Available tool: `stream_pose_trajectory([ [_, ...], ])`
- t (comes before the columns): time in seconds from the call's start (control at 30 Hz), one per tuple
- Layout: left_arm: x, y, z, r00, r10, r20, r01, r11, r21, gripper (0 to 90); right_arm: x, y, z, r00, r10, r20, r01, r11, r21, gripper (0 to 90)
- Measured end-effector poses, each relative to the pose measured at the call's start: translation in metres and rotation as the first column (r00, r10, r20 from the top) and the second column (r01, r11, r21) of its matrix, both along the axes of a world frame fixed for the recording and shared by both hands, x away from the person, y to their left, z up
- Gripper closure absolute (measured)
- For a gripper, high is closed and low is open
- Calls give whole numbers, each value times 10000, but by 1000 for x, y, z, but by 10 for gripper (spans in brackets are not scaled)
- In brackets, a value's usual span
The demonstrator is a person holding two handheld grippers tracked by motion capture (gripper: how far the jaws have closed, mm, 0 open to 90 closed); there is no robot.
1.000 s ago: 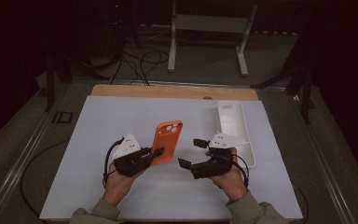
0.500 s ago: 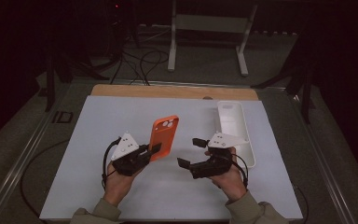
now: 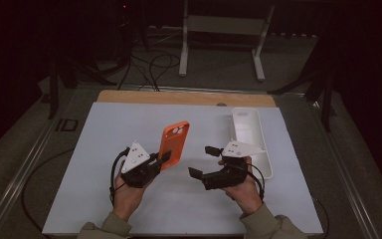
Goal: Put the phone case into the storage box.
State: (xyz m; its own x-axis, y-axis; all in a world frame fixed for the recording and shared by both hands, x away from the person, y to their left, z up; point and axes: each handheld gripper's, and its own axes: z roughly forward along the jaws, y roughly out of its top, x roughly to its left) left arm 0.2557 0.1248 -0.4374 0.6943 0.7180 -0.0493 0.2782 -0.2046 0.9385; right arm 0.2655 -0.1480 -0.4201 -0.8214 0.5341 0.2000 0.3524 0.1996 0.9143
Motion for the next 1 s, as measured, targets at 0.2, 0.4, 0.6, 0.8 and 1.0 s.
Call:
stream_pose_trajectory([
  [0.2,-1,-2,0,9996,262,132,-262,9997,-1,854,-1,0,2,10000,-53,28,53,10000,46,87],
  [0.4,0,-4,0,9989,465,115,-465,9989,9,853,-1,0,4,9999,-110,86,109,9999,83,87],
  [0.6,-2,-5,-1,9964,810,247,-811,9967,35,854,0,1,6,9997,-217,123,215,9996,167,87],
  [0.8,-2,-5,0,9936,1083,337,-1085,9941,68,854,0,5,10,9993,-307,212,303,9994,160,87],
  [1.0,-3,-7,-1,9910,1256,455,-1263,9919,147,854,1,9,15,9980,-551,319,548,9984,115,77],
])
